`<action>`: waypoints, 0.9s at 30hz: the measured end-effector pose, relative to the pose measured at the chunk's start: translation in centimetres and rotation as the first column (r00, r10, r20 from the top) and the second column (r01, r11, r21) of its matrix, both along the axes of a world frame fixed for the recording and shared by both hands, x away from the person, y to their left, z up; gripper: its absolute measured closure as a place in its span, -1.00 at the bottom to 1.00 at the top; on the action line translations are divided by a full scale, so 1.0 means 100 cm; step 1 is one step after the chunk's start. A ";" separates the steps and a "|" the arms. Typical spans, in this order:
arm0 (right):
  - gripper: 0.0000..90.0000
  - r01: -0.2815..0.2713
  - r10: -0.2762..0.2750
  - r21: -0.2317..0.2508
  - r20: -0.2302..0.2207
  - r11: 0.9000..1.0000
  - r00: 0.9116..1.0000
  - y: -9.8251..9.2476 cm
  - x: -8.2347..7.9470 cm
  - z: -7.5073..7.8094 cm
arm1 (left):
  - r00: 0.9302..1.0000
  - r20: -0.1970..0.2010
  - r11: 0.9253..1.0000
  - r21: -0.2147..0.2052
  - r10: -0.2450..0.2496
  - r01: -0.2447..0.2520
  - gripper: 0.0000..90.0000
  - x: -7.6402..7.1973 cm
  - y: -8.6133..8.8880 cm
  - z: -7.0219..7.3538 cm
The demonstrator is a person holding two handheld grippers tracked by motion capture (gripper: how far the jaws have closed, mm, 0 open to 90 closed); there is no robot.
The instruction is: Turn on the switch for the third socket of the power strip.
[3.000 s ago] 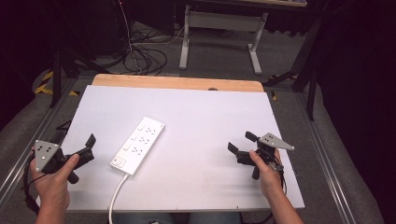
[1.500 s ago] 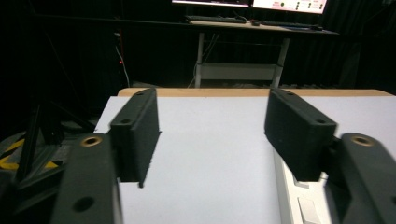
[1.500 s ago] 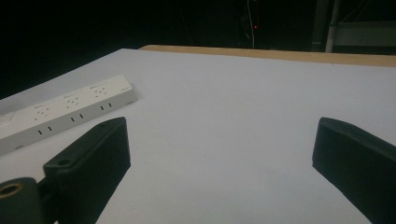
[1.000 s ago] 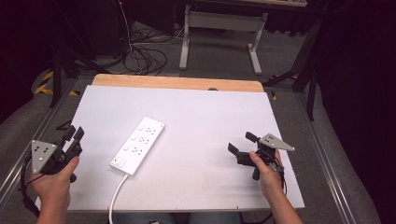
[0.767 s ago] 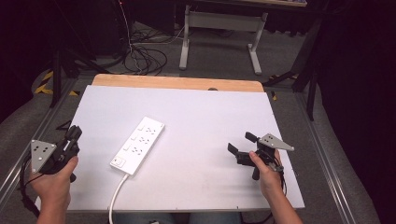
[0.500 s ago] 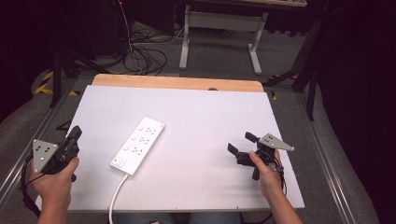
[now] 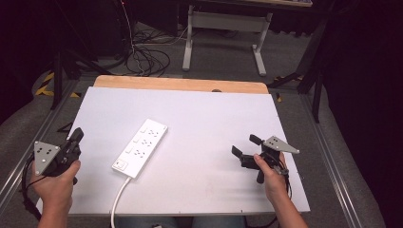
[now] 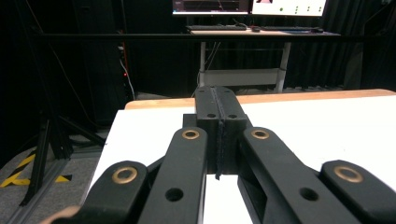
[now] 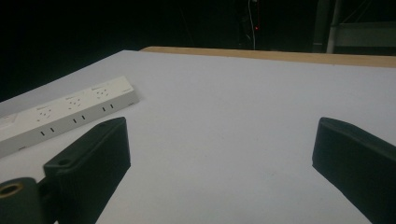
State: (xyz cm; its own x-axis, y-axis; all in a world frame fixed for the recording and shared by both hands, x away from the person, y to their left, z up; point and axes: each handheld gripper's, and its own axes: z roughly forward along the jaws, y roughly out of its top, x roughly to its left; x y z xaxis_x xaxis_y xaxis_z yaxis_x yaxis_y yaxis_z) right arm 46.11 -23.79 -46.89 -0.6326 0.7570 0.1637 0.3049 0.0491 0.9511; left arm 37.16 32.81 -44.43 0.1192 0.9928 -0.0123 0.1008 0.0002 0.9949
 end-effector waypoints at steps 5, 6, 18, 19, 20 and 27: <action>-0.89 -0.002 0.002 0.000 0.000 1.000 1.000 0.001 0.000 0.000 | 1.000 -0.008 1.000 0.001 -0.002 0.002 1.00 0.001 -0.002 -0.001; -0.89 -0.003 0.003 -0.001 -0.002 1.000 1.000 0.001 0.000 0.000 | 1.000 -0.009 1.000 0.000 -0.012 0.012 1.00 0.002 -0.003 -0.001; -0.89 -0.004 0.004 0.004 -0.006 1.000 1.000 0.000 0.000 0.000 | 0.999 -0.015 0.999 0.001 -0.049 0.049 1.00 0.009 -0.011 0.001; -0.89 -0.004 0.004 0.006 -0.005 1.000 1.000 0.000 0.000 0.000 | 0.999 -0.022 0.999 0.011 -0.043 0.044 1.00 0.009 -0.011 0.001; -0.89 -0.006 0.006 0.008 -0.005 1.000 1.000 0.001 0.000 0.000 | 0.999 -0.025 0.999 0.010 -0.040 0.040 1.00 0.009 -0.011 0.001; -0.89 -0.017 0.017 0.007 -0.009 1.000 1.000 0.002 0.001 -0.001 | 0.999 -0.042 0.999 0.037 -0.030 0.031 1.00 0.011 -0.015 0.002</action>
State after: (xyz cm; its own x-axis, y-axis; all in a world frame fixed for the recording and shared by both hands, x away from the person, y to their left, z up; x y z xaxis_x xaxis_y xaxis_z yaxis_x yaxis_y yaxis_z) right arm 46.17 -23.61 -47.02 -0.6437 0.7452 0.1742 0.3124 0.0480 0.9487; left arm 38.25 31.35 -44.22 0.1497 0.9885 0.0191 0.1409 -0.0404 0.9892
